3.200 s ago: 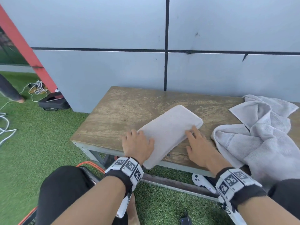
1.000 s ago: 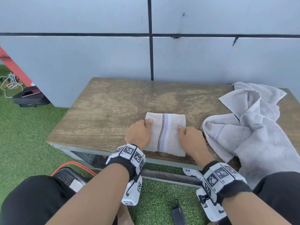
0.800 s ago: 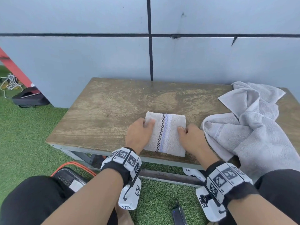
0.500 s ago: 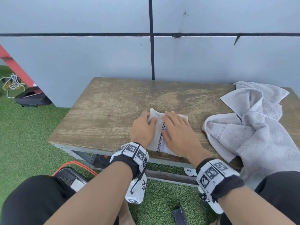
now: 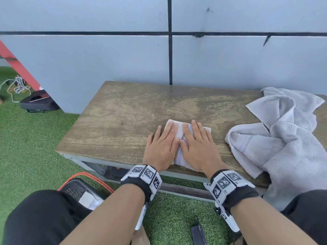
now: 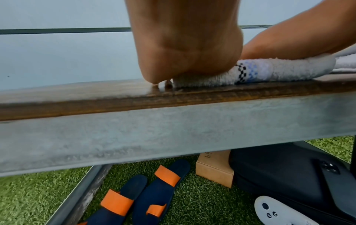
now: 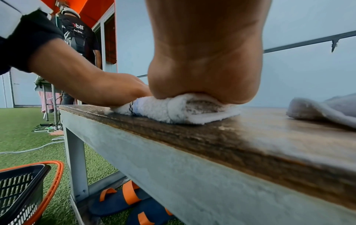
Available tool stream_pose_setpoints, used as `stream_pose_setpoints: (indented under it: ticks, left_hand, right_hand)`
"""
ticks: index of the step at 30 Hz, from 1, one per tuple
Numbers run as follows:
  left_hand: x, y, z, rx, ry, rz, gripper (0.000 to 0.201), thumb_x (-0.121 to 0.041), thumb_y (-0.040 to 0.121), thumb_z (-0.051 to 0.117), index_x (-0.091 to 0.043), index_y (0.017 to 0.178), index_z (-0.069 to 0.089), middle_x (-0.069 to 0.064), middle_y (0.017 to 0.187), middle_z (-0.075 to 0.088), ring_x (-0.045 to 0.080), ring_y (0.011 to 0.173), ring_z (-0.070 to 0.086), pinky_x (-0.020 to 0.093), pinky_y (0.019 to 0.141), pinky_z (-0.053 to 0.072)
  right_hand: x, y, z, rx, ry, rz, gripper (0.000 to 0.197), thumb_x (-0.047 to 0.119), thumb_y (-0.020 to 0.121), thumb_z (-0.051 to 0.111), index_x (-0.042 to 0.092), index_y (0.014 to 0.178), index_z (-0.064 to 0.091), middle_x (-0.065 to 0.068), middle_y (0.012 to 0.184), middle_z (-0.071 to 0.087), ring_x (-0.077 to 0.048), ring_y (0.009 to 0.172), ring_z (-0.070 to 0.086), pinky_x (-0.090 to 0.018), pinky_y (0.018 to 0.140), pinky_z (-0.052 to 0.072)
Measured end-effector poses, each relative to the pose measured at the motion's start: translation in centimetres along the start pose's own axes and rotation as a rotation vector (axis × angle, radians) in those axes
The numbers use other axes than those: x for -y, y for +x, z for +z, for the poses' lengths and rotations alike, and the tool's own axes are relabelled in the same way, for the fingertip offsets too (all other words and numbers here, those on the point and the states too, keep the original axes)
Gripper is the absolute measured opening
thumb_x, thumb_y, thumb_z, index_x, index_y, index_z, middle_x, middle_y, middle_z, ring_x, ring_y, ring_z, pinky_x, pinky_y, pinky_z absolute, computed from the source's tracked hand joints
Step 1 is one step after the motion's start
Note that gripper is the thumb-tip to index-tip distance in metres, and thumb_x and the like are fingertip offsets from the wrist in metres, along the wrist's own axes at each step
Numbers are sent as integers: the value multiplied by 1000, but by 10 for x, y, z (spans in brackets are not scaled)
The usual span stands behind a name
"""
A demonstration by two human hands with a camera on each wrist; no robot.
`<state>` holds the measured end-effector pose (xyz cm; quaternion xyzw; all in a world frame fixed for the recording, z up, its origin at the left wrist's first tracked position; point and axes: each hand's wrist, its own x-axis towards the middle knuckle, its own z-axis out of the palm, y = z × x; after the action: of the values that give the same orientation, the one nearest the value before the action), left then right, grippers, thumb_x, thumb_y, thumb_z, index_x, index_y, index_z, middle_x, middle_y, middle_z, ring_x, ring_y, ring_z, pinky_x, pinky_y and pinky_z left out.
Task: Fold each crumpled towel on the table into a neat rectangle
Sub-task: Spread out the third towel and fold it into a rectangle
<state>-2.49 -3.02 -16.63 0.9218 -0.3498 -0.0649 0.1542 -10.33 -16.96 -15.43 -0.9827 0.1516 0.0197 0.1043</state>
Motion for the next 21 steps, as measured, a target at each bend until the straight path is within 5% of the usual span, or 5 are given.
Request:
stream_pose_setpoints:
  ticks: [7, 11, 15, 17, 21]
  left_hand:
    - [-5, 5, -17, -15, 157, -241, 74, -66, 100, 23, -26, 160, 8, 11, 167, -14, 37, 153, 1, 56, 118, 20]
    - [-12, -10, -28, -182, 110, -371, 82, -64, 94, 41, -7, 150, 28, 18, 152, 26, 35, 135, 33, 47, 107, 36]
    - [-13, -29, -25, -127, 0, -473, 71, -69, 88, 46, -7, 122, 52, 13, 127, 43, 32, 120, 41, 44, 104, 36]
    - [-11, -29, -25, -48, -141, -438, 57, -60, 87, 54, -8, 110, 58, 13, 124, 49, 32, 120, 45, 47, 102, 42]
    - [-10, -28, -42, 26, -588, -343, 29, -28, 83, 69, -4, 98, 64, 10, 93, 69, 25, 83, 67, 41, 67, 59]
  right_hand:
    - [16, -7, -17, 46, -213, 145, 75, 56, 102, 16, 5, 157, 13, -20, 147, 36, -34, 132, 37, -44, 111, 30]
    - [16, -18, -22, 9, -226, 217, 74, 57, 101, 25, -3, 144, 32, -18, 133, 46, -32, 122, 48, -40, 103, 39]
    - [17, -33, -18, -34, -241, 211, 71, 57, 101, 25, -4, 136, 39, -16, 125, 52, -30, 113, 54, -38, 95, 44]
    - [18, -39, -19, -26, -213, 199, 72, 58, 101, 24, -3, 136, 39, -16, 124, 53, -30, 114, 54, -39, 96, 44]
    - [13, -50, -24, 31, 32, 168, 65, 58, 100, 30, 8, 140, 38, -17, 132, 47, -36, 123, 48, -45, 101, 41]
